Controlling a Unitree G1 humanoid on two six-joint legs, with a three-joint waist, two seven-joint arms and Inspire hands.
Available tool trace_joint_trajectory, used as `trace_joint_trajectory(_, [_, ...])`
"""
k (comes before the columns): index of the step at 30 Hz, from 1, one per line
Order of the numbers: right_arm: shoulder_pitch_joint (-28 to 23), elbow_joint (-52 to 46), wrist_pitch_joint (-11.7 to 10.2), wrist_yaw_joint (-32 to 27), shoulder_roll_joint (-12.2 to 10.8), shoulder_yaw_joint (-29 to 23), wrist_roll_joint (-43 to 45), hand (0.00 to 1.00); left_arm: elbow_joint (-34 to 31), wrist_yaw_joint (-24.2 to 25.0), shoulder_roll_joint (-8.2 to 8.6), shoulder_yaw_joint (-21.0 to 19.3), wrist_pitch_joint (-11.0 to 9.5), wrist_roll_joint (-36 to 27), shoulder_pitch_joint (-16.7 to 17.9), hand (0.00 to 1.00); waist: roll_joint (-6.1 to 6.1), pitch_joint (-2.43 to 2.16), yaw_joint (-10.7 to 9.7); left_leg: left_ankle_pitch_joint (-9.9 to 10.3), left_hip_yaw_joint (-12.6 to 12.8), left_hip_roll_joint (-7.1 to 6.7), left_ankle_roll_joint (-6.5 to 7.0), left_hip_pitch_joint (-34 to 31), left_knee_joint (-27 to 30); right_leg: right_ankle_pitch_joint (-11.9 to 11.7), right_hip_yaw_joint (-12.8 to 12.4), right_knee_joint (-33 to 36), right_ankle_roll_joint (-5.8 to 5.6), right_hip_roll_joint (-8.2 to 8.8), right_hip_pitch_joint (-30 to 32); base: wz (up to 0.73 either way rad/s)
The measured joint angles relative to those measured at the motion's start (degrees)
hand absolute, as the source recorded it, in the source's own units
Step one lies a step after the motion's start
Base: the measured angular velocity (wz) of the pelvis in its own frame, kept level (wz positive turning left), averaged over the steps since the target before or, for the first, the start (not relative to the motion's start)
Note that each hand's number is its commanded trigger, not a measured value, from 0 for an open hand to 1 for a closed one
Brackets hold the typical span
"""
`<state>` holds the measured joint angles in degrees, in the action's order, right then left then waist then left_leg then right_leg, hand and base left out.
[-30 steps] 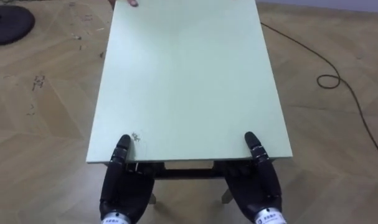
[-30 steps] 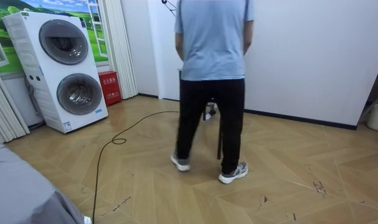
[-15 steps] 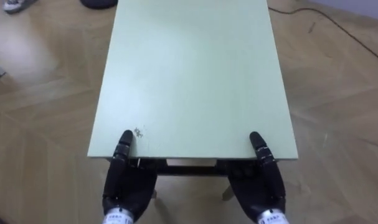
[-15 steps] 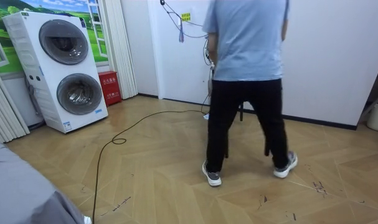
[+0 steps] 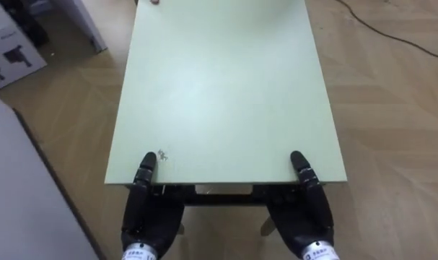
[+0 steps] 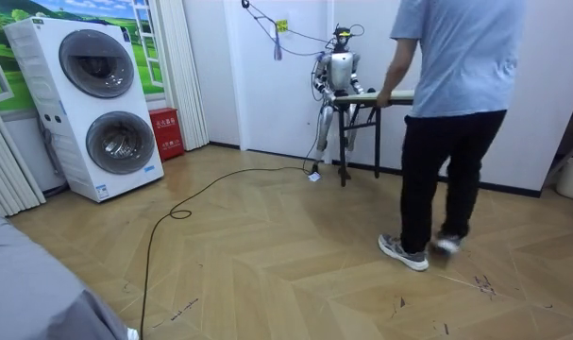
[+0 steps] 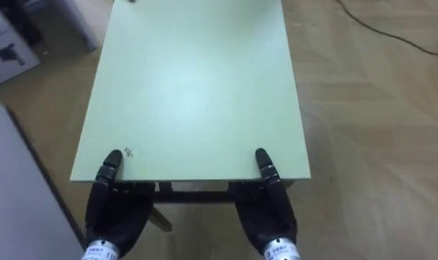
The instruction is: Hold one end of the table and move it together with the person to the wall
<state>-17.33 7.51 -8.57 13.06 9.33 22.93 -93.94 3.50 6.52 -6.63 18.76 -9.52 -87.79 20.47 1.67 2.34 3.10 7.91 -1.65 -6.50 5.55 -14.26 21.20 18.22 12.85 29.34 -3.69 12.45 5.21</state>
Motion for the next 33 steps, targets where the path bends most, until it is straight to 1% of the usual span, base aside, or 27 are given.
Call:
trace_joint_trajectory(1, [-0.15, 0.00, 0.13, 0.01, -0.07, 0.02, 0.00, 1.00, 0.00, 0.02, -0.24, -0.03, 0.00, 0.01, 0.01, 1.00, -0.19, 0.15, -0.05, -0.09, -0.57, -0.41, -0.02, 0.02, -0.07, 0.48, -1.47, -1.99, 0.22, -1.26, 0.18, 0.77])
trace_joint_trajectory(2, [-0.73, 0.08, 0.50, 0.01, -0.07, -0.02, -0.06, 1.00, 0.16, 0.07, -0.55, -0.03, 0.19, 0.06, 0.08, 1.00, -0.49, 0.12, -0.25, -0.45, -2.33, -1.58, -0.12, 0.01, 0.11, 0.68, -4.27, -4.19, -0.02, -3.52, 0.30, 0.85])
trace_joint_trajectory(3, [-1.22, 0.08, 0.49, 0.16, -0.11, -0.07, -0.10, 1.00, 0.17, 0.04, -0.62, -0.06, 0.30, 0.15, 0.20, 1.00, -0.50, 0.00, -0.65, -0.80, -3.08, -1.98, -0.17, 0.00, 0.00, 0.87, -3.97, -4.71, -0.02, -3.70, -0.29, 0.86])
trace_joint_trajectory(4, [-1.35, 0.08, 0.67, 0.33, -0.26, -0.03, -0.10, 1.00, 0.02, 0.28, -0.64, -0.25, 0.23, 0.53, 0.62, 1.00, -0.81, 0.07, -0.58, -1.51, -3.16, -2.35, -0.40, -0.06, -0.68, 0.84, -2.91, -5.22, 0.04, -3.60, -0.47, 0.68])
trace_joint_trajectory(5, [-1.38, 0.08, 0.65, 0.33, -0.49, 0.03, -0.09, 1.00, -0.09, 0.47, -0.84, -0.38, 0.28, 0.53, 0.78, 1.00, -0.92, 0.06, -0.33, -2.23, -3.05, -2.16, -0.55, -0.14, -1.35, 0.20, -1.18, -6.78, 0.26, -3.86, -1.41, 0.73])
trace_joint_trajectory(6, [-1.41, 0.06, 0.72, 0.32, -0.49, 0.14, -0.10, 1.00, -0.12, 0.45, -1.23, -0.49, 0.50, 0.50, 0.78, 1.00, -1.34, -0.12, -0.17, -2.74, -2.04, -1.63, -0.47, -0.18, -2.22, -0.17, 0.36, -8.26, 0.46, -4.06, -2.40, 0.63])
trace_joint_trajectory(7, [-1.42, 0.06, 0.79, 0.30, -0.36, 0.14, -0.10, 1.00, -0.13, 0.40, -1.26, -0.50, 0.56, 0.50, 0.85, 1.00, -1.55, -0.23, 0.30, -2.84, -1.73, -1.18, -0.48, -0.17, -2.58, -0.42, 0.73, -8.91, 0.54, -4.26, -2.62, 0.35])
trace_joint_trajectory(8, [-1.39, 0.07, 0.93, 0.15, -0.29, 0.12, -0.09, 1.00, -0.30, 0.31, -1.10, -0.60, 0.58, 0.50, 1.20, 1.00, -1.91, -0.44, 1.85, -3.04, -1.80, -0.98, -0.62, -0.09, -3.32, -1.43, 0.80, -11.00, 0.72, -4.90, -3.25, 0.07])
trace_joint_trajectory(9, [-1.35, 0.06, 0.94, 0.12, -0.20, 0.15, -0.06, 1.00, -0.69, 0.22, -1.11, -0.66, 0.57, 0.59, 1.50, 1.00, -2.04, -0.52, 2.89, -3.24, -2.35, -0.57, -0.73, -0.05, -3.86, -2.67, 1.00, -13.21, 0.98, -5.68, -4.68, 0.07])
trace_joint_trajectory(10, [-1.35, 0.06, 0.91, 0.12, -0.18, 0.14, -0.06, 1.00, -0.79, 0.12, -1.12, -0.67, 0.57, 0.67, 1.50, 1.00, -2.06, -0.51, 3.35, -3.28, -2.61, -0.35, -0.75, -0.06, -4.00, -3.18, 1.07, -14.30, 1.05, -5.95, -5.15, 0.22])
trace_joint_trajectory(12, [-0.93, 0.07, 0.91, 0.08, 0.08, 0.15, -0.09, 1.00, -0.90, -0.09, -1.06, -0.70, 0.57, 0.68, 1.49, 1.00, -2.08, -0.52, 4.31, -3.29, -3.97, -0.42, -0.76, 0.11, -4.08, -4.32, 1.65, -16.11, 0.91, -6.55, -6.37, 0.30])
trace_joint_trajectory(14, [-0.39, 0.07, 0.91, 0.05, 0.33, 0.08, -0.10, 1.00, -1.19, -0.19, -0.94, -0.69, 0.58, 0.68, 1.49, 1.00, -2.24, -0.52, 4.90, -3.30, -4.82, -0.69, -0.78, 0.20, -4.20, -4.55, 2.03, -16.88, 0.88, -6.68, -6.88, 0.29])
trace_joint_trajectory(16, [-0.18, 0.11, 0.93, 0.03, 0.50, 0.03, -0.23, 1.00, -1.45, -0.19, -0.95, -0.70, 0.74, 0.68, 1.54, 1.00, -2.23, -0.52, 5.24, -3.38, -5.87, -1.12, -0.87, 0.21, -4.30, -4.55, 3.11, -17.09, 0.88, -6.65, -7.75, 0.34])
trace_joint_trajectory(19, [0.32, 1.03, 1.58, 0.04, 0.10, 0.47, -0.32, 1.00, -1.61, -0.41, -1.11, -1.62, 0.90, 0.72, 1.74, 1.00, -2.23, -0.52, 5.88, -3.41, -6.65, -1.33, -0.86, 0.58, -4.36, -4.55, 2.94, -17.42, 0.88, -6.84, -8.41, 0.29])
trace_joint_trajectory(21, [0.52, 1.57, 2.24, 0.04, -0.12, 0.66, -0.30, 1.00, -1.61, -0.93, -1.14, -2.29, 1.12, 0.72, 1.84, 1.00, -2.21, -0.50, 6.33, -3.59, -8.02, -1.75, -1.09, 0.39, -4.36, -4.55, 3.00, -17.49, 0.89, -7.06, -8.73, 0.27])
trace_joint_trajectory(23, [0.49, 2.07, 2.38, 0.04, -0.12, 0.64, -0.31, 1.00, -1.57, -1.54, -1.12, -2.48, 1.74, 0.85, 1.88, 1.00, -2.23, -0.49, 6.17, -3.84, -9.43, -2.35, -1.20, 0.32, -4.39, -4.55, 3.48, -17.61, 0.89, -7.16, -9.36, 0.47])
trace_joint_trajectory(24, [0.52, 2.36, 2.43, 0.04, -0.14, 0.56, -0.30, 1.00, -1.57, -1.88, -1.10, -2.50, 2.00, 0.84, 2.06, 1.00, -2.21, -0.48, 5.77, -3.85, -10.38, -2.63, -1.22, 0.04, -3.92, -4.55, 4.93, -17.64, 0.89, -7.25, -9.63, 0.55])
trace_joint_trajectory(25, [0.52, 2.43, 2.43, 0.04, -0.11, 0.48, -0.30, 1.00, -1.56, -2.00, -1.04, -2.48, 2.13, 0.84, 2.16, 1.00, -2.20, -0.47, 5.46, -3.84, -10.80, -3.10, -1.23, -0.26, -3.60, -4.55, 5.64, -17.64, 0.89, -7.34, -9.99, 0.62])
trace_joint_trajectory(26, [0.52, 2.58, 2.43, 0.04, 0.08, 0.28, -0.30, 1.00, -1.54, -2.19, -0.92, -2.32, 2.41, 0.80, 2.27, 1.00, -2.15, -0.44, 5.02, -3.84, -11.02, -2.93, -1.22, -0.48, -3.31, -4.55, 6.24, -17.52, 0.89, -7.47, -9.92, 0.58])
trace_joint_trajectory(27, [0.54, 2.93, 2.45, 0.03, 0.23, 0.01, -0.28, 1.00, -1.20, -2.59, -0.80, -2.25, 3.00, 0.80, 2.29, 1.00, -2.10, -0.42, 5.14, -3.84, -10.99, -2.78, -1.21, -0.55, -3.14, -4.53, 6.12, -17.27, 0.90, -7.58, -10.02, 0.48])
trace_joint_trajectory(28, [0.59, 3.11, 2.45, -0.01, 0.19, -0.11, -0.05, 1.00, -0.97, -2.58, -0.75, -2.25, 3.15, 0.80, 2.37, 1.00, -2.04, -0.38, 5.29, -3.84, -11.12, -2.78, -1.21, -0.57, -3.08, -4.52, 6.10, -17.11, 0.91, -7.63, -10.02, 0.28])
trace_joint_trajectory(29, [0.60, 3.14, 2.52, -0.43, 0.22, -0.35, 0.40, 1.00, -0.41, -2.57, -0.35, -2.32, 3.34, 0.80, 2.44, 1.00, -1.86, -0.32, 5.77, -3.83, -11.41, -2.85, -1.21, -0.56, -3.02, -4.52, 5.94, -16.70, 0.91, -7.65, -9.96, 0.19])
trace_joint_trajectory(31, [0.58, 3.15, 3.35, -1.04, 0.25, -1.09, 1.41, 1.00, 0.43, -2.51, 0.43, -2.45, 3.33, 0.80, 2.47, 1.00, -1.43, -0.31, 5.91, -3.91, -11.49, -3.10, -1.09, -0.56, -3.03, -4.51, 5.67, -16.52, 0.92, -7.65, -10.10, 0.21])
trace_joint_trajectory(32, [0.58, 3.15, 3.77, -1.35, 0.24, -1.56, 1.90, 1.00, 0.97, -2.46, 0.81, -2.47, 3.34, 0.80, 2.50, 1.00, -1.06, -0.30, 5.96, -3.98, -11.52, -3.21, -0.97, -0.56, -3.05, -4.51, 5.26, -16.36, 0.92, -7.63, -10.14, 0.18])
trace_joint_trajectory(33, [0.58, 3.15, 3.83, -1.63, 0.30, -1.76, 2.54, 1.00, 1.44, -2.44, 1.04, -2.35, 3.42, 0.80, 2.64, 1.00, -0.70, -0.30, 6.03, -4.05, -11.67, -3.29, -0.86, -0.53, -3.06, -4.48, 4.13, -16.03, 0.96, -7.63, -10.06, 0.16])
